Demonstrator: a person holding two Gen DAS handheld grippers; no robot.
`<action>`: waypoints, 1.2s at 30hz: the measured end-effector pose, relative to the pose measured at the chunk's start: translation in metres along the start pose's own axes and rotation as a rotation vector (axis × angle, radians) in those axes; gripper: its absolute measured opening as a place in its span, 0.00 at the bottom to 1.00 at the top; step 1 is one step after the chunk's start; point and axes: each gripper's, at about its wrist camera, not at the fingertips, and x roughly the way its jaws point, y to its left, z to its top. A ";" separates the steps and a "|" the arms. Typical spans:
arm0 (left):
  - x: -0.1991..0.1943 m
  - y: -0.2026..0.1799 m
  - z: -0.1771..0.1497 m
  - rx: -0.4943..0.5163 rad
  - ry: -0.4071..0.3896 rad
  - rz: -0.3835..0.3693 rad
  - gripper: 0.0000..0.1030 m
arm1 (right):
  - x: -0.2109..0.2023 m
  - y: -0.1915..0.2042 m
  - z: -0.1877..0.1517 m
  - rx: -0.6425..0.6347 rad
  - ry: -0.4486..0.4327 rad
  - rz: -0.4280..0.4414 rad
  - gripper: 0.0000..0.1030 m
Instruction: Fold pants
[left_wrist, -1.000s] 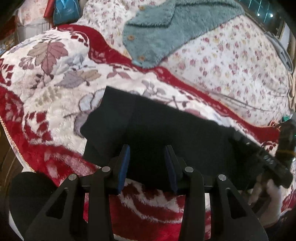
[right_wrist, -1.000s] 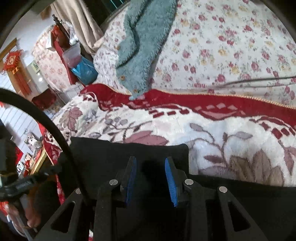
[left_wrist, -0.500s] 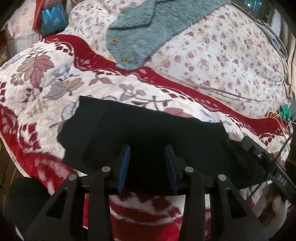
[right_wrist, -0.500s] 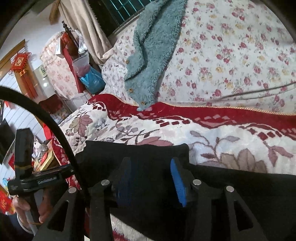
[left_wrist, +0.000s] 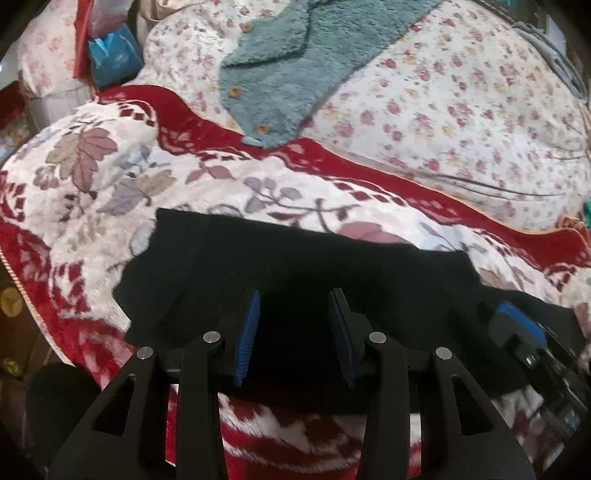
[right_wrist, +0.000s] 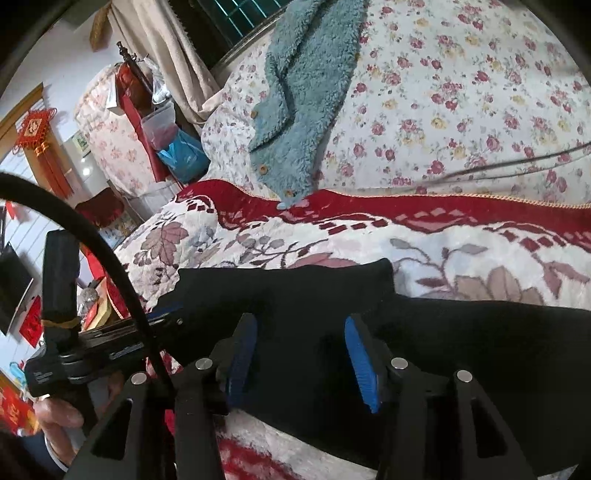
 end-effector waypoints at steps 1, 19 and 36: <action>0.001 0.001 0.001 -0.003 0.000 0.012 0.37 | 0.001 0.001 0.000 0.003 0.001 0.005 0.47; 0.004 0.007 -0.003 -0.021 0.011 0.033 0.37 | 0.009 0.008 -0.004 -0.003 0.021 0.000 0.50; -0.003 -0.043 -0.001 0.026 0.015 -0.067 0.43 | -0.015 -0.022 0.001 0.060 -0.029 -0.058 0.58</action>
